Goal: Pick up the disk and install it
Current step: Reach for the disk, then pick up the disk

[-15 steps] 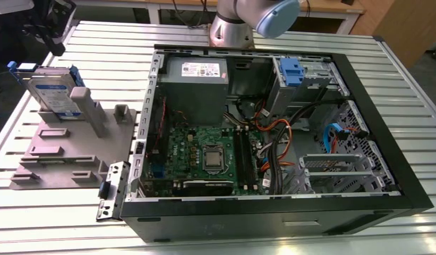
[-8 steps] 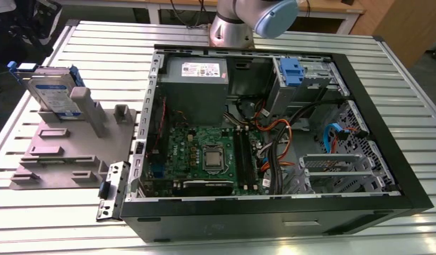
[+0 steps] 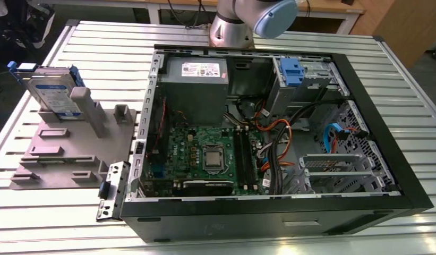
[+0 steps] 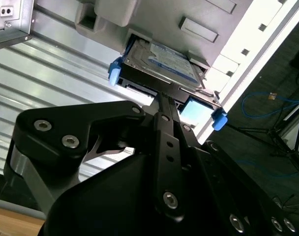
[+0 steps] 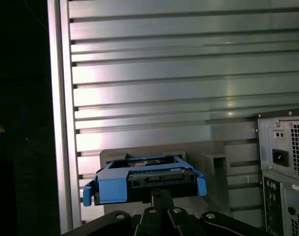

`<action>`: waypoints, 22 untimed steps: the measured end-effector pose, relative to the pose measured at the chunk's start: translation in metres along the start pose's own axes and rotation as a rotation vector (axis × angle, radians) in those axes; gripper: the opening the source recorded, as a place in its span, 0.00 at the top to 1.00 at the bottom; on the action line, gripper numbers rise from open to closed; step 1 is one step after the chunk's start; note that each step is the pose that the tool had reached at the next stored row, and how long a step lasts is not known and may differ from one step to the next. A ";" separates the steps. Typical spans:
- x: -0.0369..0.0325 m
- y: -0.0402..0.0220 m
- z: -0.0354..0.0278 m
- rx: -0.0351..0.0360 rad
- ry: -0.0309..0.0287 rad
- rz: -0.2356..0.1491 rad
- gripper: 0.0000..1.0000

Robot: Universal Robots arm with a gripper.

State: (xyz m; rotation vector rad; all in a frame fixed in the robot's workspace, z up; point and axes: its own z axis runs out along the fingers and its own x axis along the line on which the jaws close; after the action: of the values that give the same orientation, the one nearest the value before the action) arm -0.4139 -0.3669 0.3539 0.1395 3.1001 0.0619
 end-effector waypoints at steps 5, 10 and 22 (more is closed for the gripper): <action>0.0042 -0.0007 0.0072 0.0032 0.0005 0.000 0.89; 0.0062 -0.0011 0.0119 0.0046 0.0005 0.000 0.89; 0.0094 -0.0016 0.0181 0.0047 0.0004 0.000 0.89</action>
State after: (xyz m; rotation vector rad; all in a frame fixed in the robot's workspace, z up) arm -0.4227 -0.3669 0.3354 0.1394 3.1009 0.0546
